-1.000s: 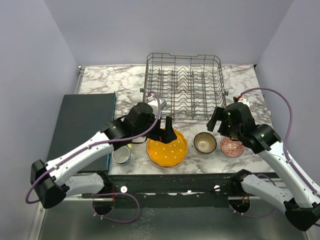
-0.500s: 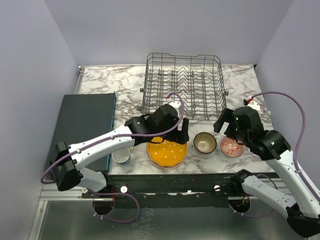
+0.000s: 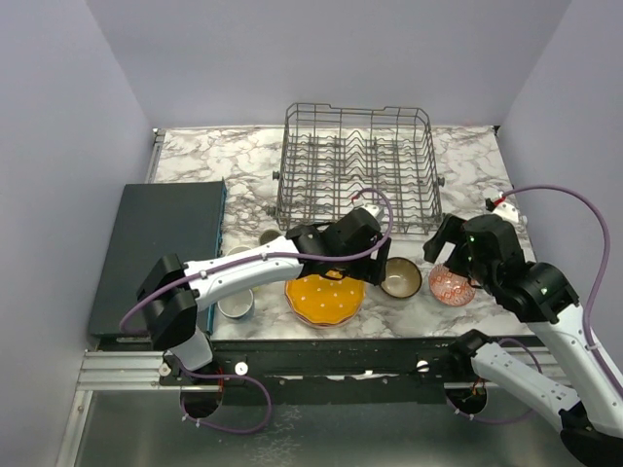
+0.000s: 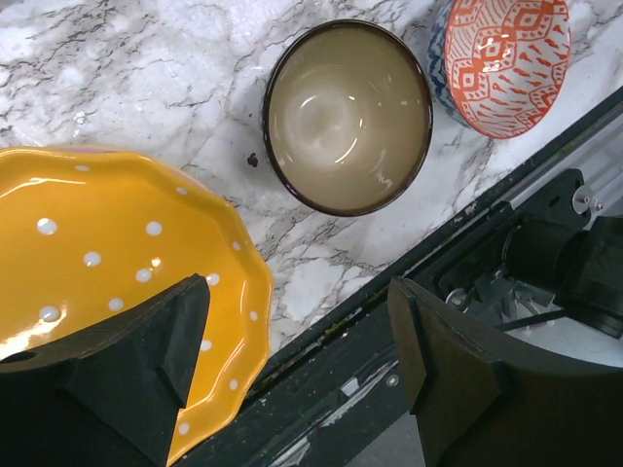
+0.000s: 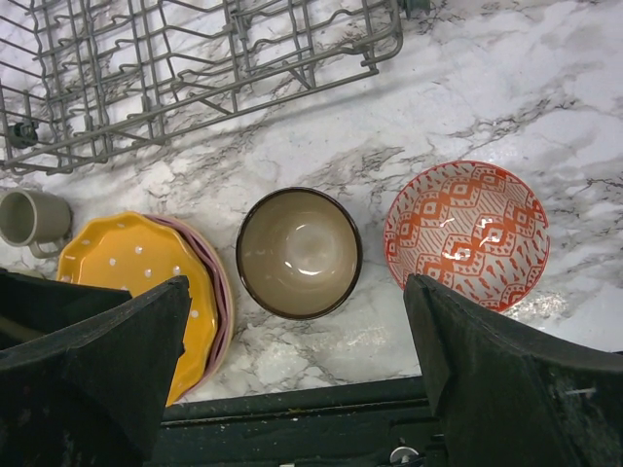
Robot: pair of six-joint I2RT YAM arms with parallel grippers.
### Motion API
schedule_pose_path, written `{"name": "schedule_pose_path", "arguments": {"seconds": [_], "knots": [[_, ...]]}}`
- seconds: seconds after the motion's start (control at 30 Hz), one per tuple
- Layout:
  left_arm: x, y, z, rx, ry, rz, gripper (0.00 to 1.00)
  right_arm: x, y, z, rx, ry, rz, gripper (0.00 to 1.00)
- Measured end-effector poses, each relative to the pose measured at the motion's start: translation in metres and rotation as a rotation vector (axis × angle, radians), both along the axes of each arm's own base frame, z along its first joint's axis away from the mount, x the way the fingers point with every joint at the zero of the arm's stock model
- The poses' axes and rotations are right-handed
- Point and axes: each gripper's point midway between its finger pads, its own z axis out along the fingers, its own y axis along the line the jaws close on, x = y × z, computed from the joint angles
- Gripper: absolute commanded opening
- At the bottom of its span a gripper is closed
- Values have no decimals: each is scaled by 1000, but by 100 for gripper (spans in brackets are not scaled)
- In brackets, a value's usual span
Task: Load the mixed dishes into the dish rack
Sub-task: Pick up the bowl from the center of the board.
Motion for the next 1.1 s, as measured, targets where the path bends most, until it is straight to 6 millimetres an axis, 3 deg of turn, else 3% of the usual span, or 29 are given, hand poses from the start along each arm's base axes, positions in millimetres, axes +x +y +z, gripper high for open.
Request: {"name": "schedule_pose_path", "arguments": {"seconds": [0.4, 0.7, 1.1], "knots": [[12, -27, -30, 56, 42, 11, 68, -5, -2, 6, 27, -30, -5, 98], [29, -47, -42, 96, 19, 10, 58, -6, -3, 7, 32, -35, -5, 98], [52, -49, -59, 174, -21, 35, 54, -8, -4, 5, 33, -36, -5, 98]]}}
